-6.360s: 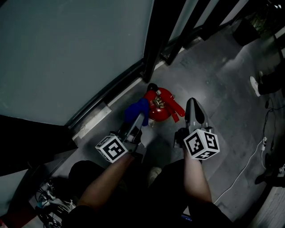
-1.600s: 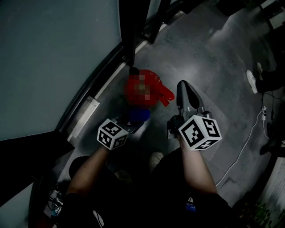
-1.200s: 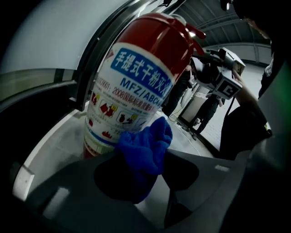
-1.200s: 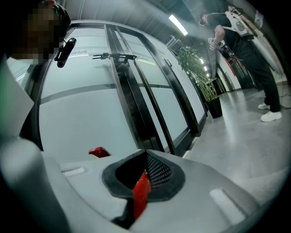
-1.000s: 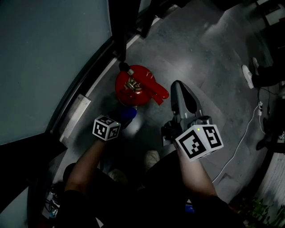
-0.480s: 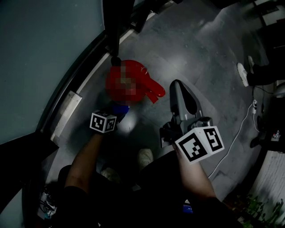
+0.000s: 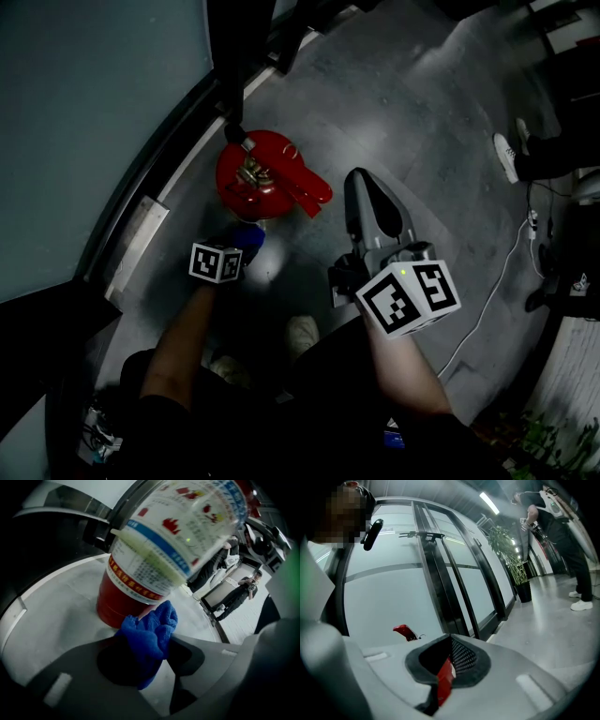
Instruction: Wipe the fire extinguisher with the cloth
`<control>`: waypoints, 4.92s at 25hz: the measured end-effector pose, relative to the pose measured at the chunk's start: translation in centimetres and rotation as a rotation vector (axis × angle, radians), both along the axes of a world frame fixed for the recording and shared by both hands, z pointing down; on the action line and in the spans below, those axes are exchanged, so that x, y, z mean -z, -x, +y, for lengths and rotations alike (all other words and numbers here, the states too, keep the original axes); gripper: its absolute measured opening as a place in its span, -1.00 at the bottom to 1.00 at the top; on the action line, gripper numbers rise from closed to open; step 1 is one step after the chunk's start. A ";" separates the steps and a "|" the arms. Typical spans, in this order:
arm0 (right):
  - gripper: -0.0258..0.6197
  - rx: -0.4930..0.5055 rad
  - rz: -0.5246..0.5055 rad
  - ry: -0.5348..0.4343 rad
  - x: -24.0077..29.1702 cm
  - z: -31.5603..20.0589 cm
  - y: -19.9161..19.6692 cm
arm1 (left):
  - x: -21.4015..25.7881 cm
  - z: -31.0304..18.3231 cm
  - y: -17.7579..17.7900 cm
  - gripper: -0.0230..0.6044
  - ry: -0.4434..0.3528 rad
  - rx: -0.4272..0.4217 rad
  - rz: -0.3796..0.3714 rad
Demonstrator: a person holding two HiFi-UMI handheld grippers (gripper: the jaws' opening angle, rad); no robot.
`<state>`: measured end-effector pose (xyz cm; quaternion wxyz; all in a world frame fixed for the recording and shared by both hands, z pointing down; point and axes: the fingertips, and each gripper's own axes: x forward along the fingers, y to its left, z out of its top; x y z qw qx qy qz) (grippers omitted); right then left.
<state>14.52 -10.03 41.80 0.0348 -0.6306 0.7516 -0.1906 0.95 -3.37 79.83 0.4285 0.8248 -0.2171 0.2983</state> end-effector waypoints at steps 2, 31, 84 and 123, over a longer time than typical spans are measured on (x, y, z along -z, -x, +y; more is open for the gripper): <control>-0.91 -0.019 0.009 -0.006 0.1 -0.2 -0.6 | 2.3 1.6 -0.5 -0.40 -0.010 -0.065 0.052; -0.91 -0.175 -0.107 0.012 -0.6 -2.7 -5.2 | 29.5 -2.1 -4.4 -0.40 -0.075 0.247 0.621; -0.91 -0.106 -0.209 0.048 1.8 1.9 -3.9 | 2.0 -2.1 -5.8 -0.40 0.202 0.389 0.315; -0.91 -0.059 0.159 0.539 33.1 22.5 -2.1 | 74.4 9.7 6.4 -0.41 -0.226 0.273 0.238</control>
